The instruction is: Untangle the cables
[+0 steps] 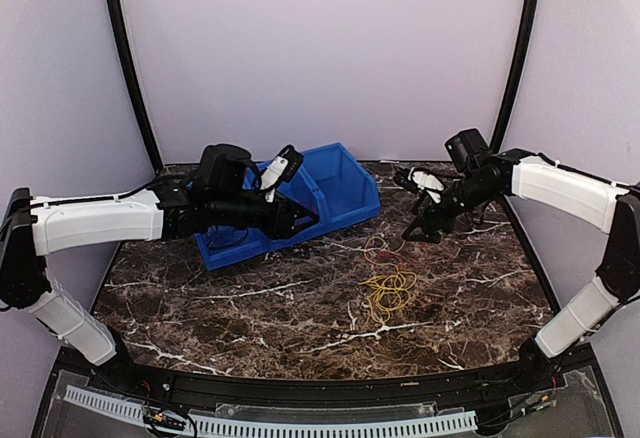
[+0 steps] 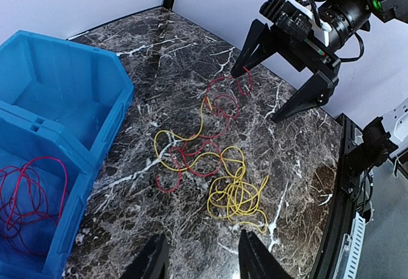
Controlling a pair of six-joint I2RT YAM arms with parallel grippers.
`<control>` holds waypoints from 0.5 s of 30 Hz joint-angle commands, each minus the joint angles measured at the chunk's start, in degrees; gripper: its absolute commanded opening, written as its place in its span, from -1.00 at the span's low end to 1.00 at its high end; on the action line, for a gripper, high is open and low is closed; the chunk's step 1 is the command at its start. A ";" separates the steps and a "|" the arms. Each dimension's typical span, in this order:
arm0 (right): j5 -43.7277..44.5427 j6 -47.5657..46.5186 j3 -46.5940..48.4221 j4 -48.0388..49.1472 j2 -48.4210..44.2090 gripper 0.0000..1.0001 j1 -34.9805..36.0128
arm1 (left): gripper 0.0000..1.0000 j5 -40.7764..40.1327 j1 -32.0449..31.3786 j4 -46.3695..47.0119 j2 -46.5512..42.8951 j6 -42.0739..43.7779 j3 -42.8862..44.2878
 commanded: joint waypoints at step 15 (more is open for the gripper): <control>-19.87 -4.38 2.82 -12.48 -7.95 0.11 0.93 | -0.21 10.97 -5.17 45.67 23.59 -8.68 1.28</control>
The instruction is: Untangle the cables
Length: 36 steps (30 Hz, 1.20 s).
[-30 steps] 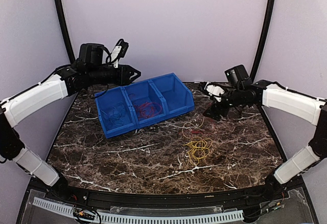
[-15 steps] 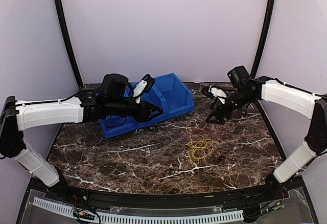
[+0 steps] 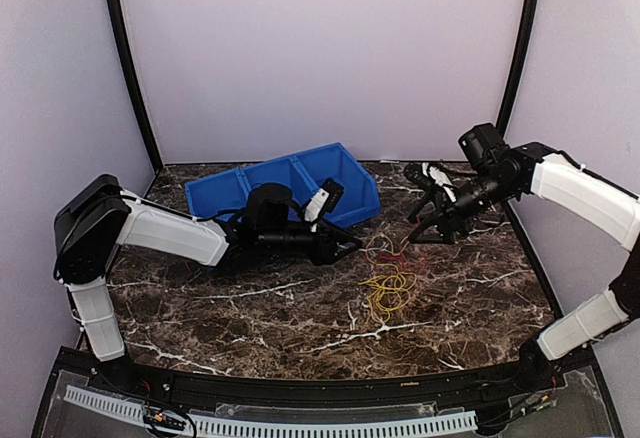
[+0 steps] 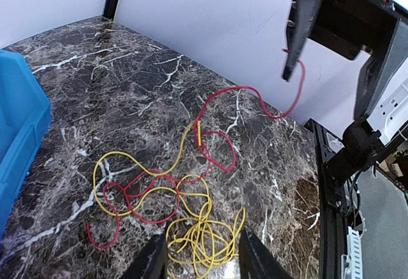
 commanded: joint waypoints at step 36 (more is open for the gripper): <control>-5.83 2.68 30.34 2.59 -0.32 -1.00 -0.58 | -0.50 4.92 -5.10 27.01 32.02 -14.48 23.77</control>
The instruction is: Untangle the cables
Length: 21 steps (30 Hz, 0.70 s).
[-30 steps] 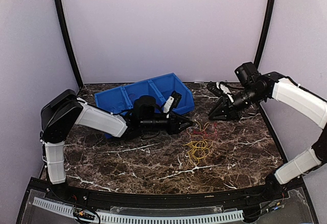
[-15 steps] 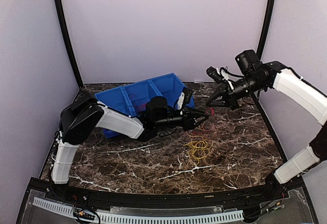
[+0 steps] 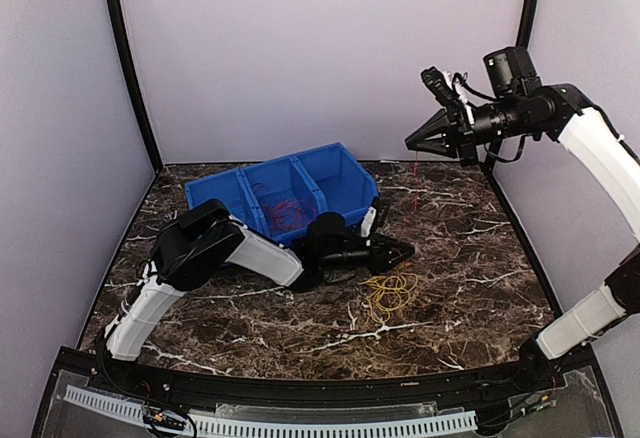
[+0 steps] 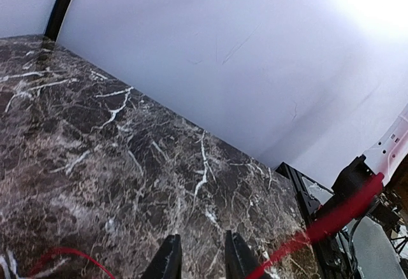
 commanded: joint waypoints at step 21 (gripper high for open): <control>7.58 10.41 27.13 13.01 2.90 -1.00 -0.89 | -0.50 -2.80 -0.17 1.68 -11.66 -0.55 -23.46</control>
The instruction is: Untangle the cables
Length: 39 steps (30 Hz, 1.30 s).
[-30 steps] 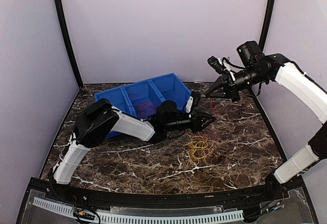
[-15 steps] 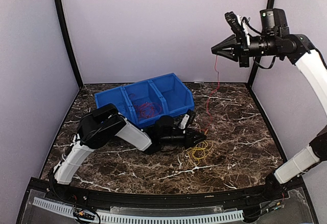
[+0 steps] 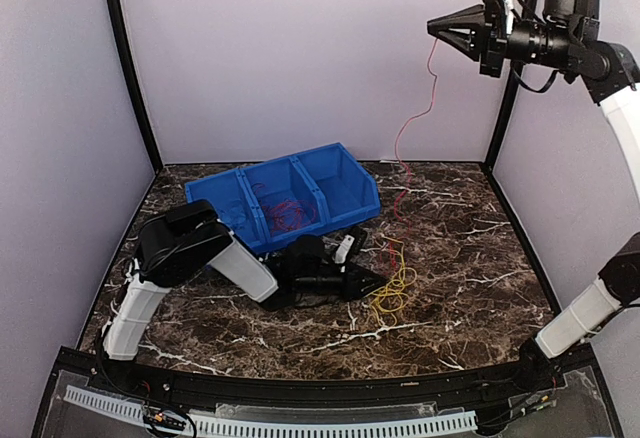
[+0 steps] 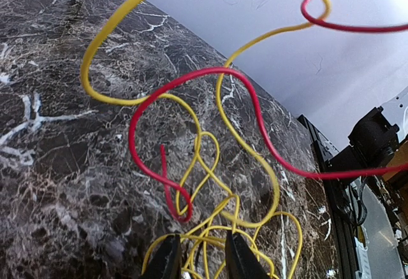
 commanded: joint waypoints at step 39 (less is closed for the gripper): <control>-1.48 0.84 -27.44 1.57 -5.98 -1.00 7.17 | -0.30 -9.68 -0.90 -4.10 -18.04 -1.52 4.72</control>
